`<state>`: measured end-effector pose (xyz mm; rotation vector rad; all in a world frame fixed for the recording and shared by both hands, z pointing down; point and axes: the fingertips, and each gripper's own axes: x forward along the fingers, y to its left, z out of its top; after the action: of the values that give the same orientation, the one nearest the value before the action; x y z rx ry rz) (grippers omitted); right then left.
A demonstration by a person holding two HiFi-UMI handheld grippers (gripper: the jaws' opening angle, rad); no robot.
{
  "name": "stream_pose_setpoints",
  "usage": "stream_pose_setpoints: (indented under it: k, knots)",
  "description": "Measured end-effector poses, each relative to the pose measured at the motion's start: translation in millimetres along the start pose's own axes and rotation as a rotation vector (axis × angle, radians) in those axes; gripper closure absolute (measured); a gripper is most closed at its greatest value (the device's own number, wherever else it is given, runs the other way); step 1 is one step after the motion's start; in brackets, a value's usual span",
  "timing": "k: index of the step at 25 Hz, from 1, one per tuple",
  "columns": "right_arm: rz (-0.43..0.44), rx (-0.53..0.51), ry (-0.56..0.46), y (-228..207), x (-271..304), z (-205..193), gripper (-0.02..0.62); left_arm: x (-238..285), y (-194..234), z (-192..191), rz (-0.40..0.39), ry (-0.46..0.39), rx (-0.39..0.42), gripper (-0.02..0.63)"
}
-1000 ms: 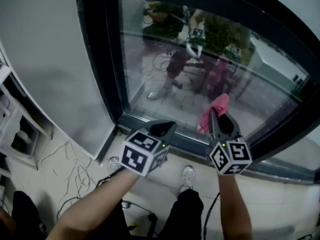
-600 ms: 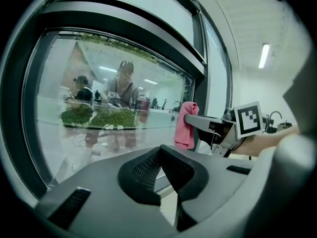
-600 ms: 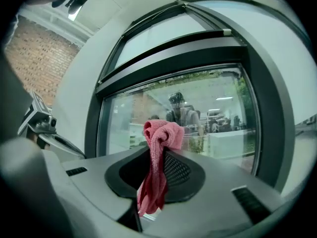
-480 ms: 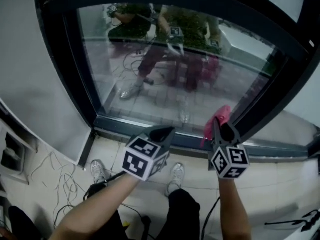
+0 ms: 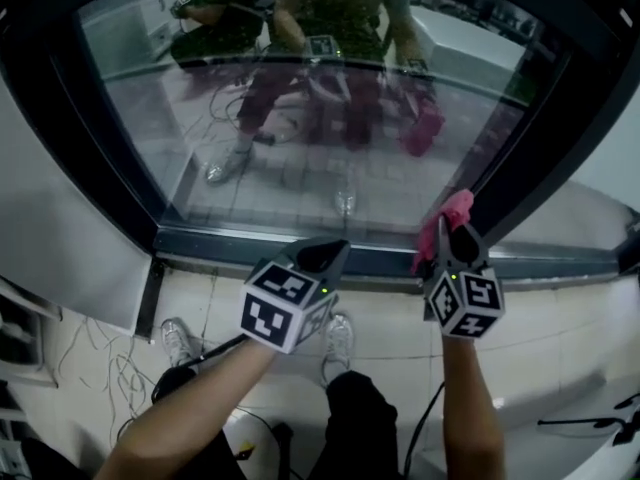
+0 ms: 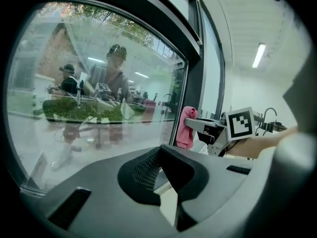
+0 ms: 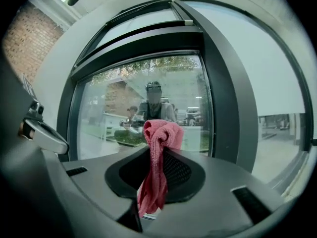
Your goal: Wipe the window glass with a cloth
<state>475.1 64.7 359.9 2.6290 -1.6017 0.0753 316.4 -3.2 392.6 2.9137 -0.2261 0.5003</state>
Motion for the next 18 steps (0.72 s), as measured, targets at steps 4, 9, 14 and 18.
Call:
stream_pose_setpoints:
  k: [4, 9, 14, 18]
  knots:
    - [-0.069, -0.012, 0.030, -26, 7, -21, 0.529, 17, -3, -7, -0.018, 0.007, -0.006, 0.600]
    - [-0.124, -0.033, 0.035, -53, 29, -32, 0.529, 39, 2, -7, -0.041, -0.005, 0.010, 0.600]
    - [-0.170, -0.034, 0.072, -70, 46, -56, 0.529, 57, 4, -20, -0.056, 0.017, -0.004, 0.600]
    - [-0.229, -0.036, 0.103, -80, 51, -74, 0.529, 65, 7, -28, -0.062, 0.024, -0.015, 0.600]
